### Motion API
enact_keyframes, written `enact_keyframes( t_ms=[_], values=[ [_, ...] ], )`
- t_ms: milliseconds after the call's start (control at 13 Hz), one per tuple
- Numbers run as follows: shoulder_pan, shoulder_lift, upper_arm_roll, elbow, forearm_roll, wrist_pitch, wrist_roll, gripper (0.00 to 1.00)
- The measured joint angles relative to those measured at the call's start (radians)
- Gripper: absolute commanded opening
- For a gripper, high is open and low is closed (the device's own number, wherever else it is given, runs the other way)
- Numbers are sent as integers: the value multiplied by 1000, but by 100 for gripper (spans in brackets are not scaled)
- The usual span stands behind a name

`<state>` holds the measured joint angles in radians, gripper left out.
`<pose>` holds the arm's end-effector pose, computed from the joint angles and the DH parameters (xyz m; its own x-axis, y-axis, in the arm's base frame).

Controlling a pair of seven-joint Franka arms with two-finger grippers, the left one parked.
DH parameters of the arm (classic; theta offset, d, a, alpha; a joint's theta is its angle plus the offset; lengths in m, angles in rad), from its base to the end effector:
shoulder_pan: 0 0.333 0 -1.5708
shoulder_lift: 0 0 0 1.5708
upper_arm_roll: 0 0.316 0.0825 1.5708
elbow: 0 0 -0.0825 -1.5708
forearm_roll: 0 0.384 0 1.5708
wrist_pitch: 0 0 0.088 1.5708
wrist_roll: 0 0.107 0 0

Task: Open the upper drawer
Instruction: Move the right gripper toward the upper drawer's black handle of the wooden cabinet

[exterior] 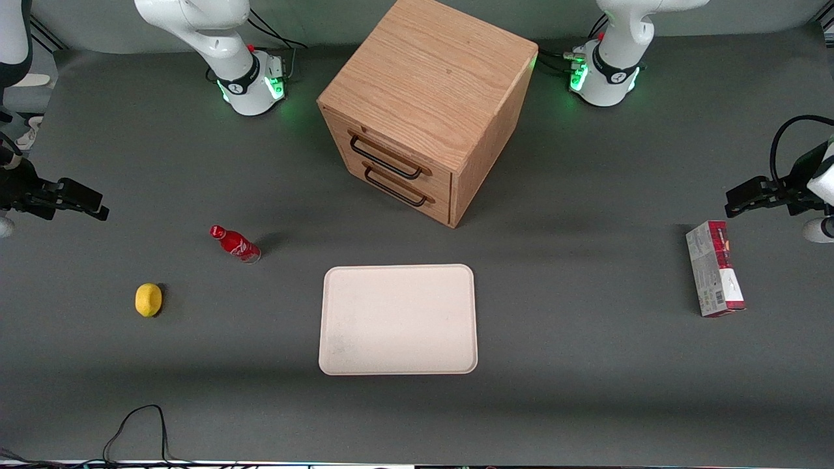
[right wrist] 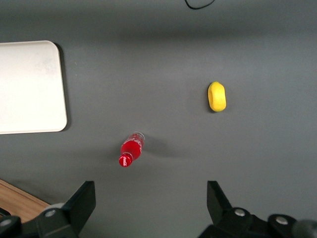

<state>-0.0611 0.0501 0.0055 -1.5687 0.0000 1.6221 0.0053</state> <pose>0.5732 -0.0320 0.6017 0.9981 -0.0609 0.0033 -0.0609 -0.9981 -0.0003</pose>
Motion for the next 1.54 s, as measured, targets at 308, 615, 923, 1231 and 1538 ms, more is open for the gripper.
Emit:
enact_keyframes(
  t_ms=[308,615,923,1231,1538],
  values=[
    [0,0,0,6,0,-17,0,100],
    [42,0,6,18,1,-18,-5,100],
    [229,10,14,41,2,-18,-5,100],
    [435,41,18,57,2,-18,-3,100],
    [605,85,22,71,2,-15,-8,100]
  ],
)
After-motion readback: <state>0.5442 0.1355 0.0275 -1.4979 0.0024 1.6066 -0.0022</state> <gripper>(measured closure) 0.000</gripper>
